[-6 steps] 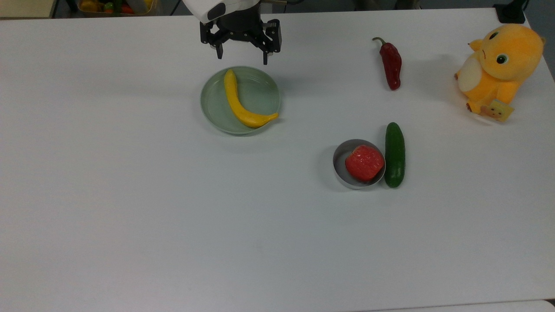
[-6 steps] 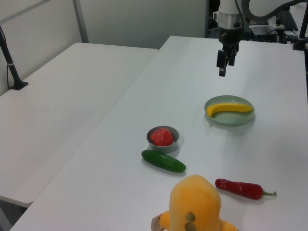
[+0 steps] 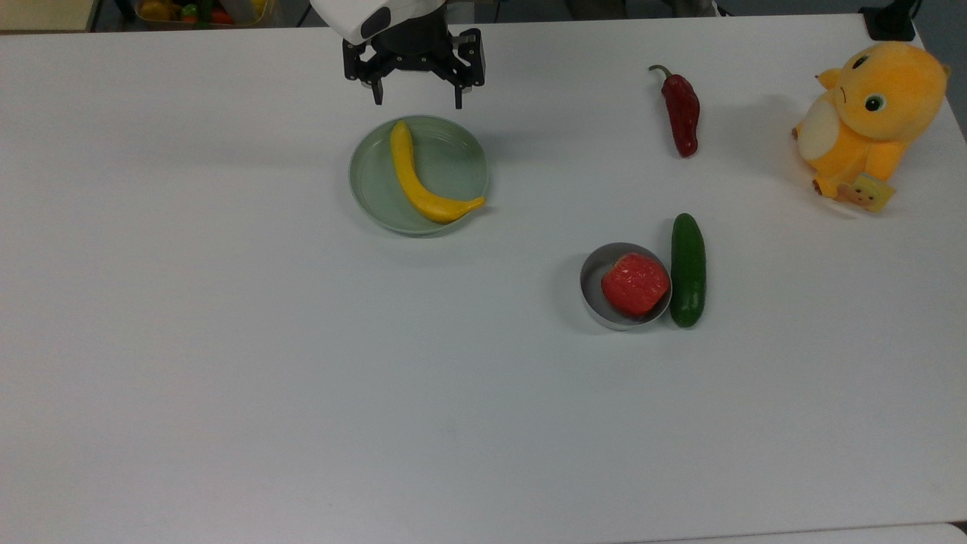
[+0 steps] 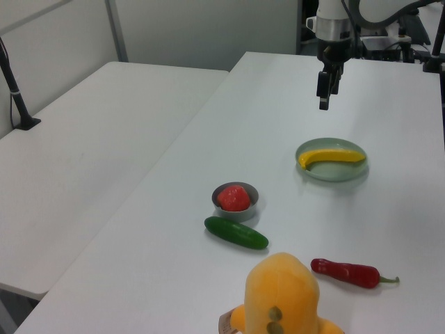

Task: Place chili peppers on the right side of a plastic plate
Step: 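Move the open gripper from above the plate toward the red chili pepper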

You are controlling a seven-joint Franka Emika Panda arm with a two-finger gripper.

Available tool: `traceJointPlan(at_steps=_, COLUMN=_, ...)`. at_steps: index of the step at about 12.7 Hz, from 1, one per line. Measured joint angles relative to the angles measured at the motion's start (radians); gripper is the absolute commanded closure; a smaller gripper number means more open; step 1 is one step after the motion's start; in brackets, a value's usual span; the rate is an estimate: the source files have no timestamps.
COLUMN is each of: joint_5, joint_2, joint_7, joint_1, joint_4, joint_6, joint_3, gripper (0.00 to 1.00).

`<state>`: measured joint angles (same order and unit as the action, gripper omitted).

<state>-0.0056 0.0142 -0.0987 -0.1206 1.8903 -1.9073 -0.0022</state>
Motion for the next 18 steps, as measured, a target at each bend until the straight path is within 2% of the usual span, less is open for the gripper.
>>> traceJointPlan(at_steps=5, joint_5=0.004, joint_2=0.000, joint_7=0.001, joint_1=0.000, joint_4=0.000, joint_6=0.000, joint_3=0.000, gripper=0.00)
traceJointPlan(at_steps=9, joint_5=0.065, joint_2=0.000, joint_7=0.011, joint_1=-0.002, joint_4=0.000, joint_6=0.000, joint_3=0.009, gripper=0.00)
traceJointPlan(at_steps=11, joint_5=0.101, joint_2=-0.002, joint_7=-0.001, joint_1=-0.002, joint_4=-0.001, joint_6=0.000, joint_3=0.044, gripper=0.00)
traceJointPlan(at_steps=14, joint_5=0.105, joint_2=-0.002, joint_7=-0.052, joint_1=-0.002, joint_4=0.001, joint_6=0.000, joint_3=0.113, gripper=0.00)
traceJointPlan(at_steps=18, joint_5=0.107, joint_2=-0.001, joint_7=-0.101, joint_1=-0.001, joint_4=0.015, joint_6=-0.001, joint_3=0.237, gripper=0.00)
